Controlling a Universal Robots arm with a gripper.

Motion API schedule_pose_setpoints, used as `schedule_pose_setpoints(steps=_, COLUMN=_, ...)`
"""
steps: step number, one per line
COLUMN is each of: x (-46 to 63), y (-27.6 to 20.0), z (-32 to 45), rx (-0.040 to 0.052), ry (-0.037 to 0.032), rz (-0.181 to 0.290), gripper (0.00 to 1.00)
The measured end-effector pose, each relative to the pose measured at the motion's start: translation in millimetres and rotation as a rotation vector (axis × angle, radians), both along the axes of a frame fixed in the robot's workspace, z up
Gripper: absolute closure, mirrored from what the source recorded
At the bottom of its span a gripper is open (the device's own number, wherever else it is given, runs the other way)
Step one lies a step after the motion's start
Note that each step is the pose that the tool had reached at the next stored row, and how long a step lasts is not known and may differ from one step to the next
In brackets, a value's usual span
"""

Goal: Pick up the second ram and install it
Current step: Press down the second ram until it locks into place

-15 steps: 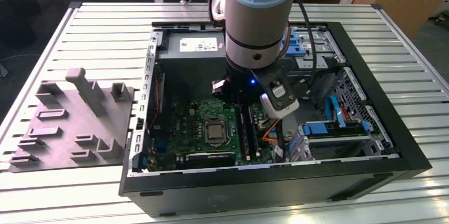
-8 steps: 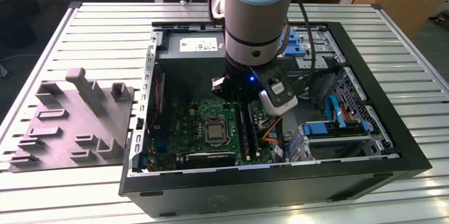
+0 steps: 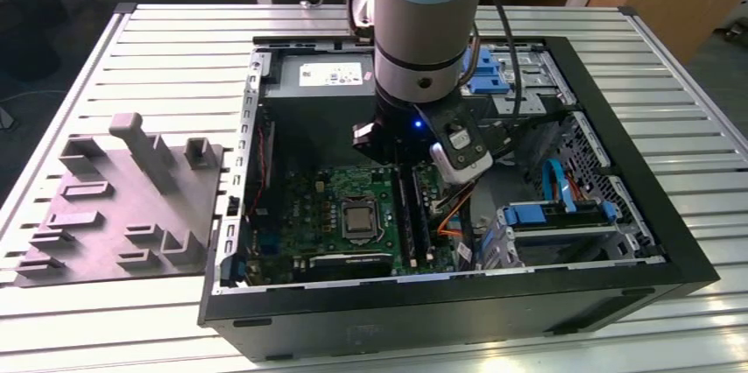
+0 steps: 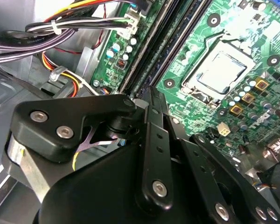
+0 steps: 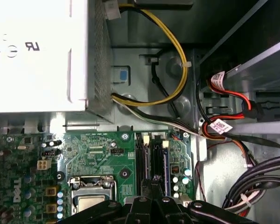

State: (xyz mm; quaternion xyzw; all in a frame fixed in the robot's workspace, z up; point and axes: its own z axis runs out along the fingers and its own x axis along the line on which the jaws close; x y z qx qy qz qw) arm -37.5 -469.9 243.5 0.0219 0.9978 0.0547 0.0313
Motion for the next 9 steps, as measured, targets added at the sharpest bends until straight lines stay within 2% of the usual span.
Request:
schedule_pose_setpoints(steps=3, x=1.1, y=2.1, z=-2.4, rx=-0.0001, ry=-0.0001, rz=0.000, gripper=0.90)
schedule_pose_setpoints(steps=9, x=1.2, y=10.4, z=-5.0, rx=-0.0002, ry=0.0000, rz=0.000, gripper=0.90)
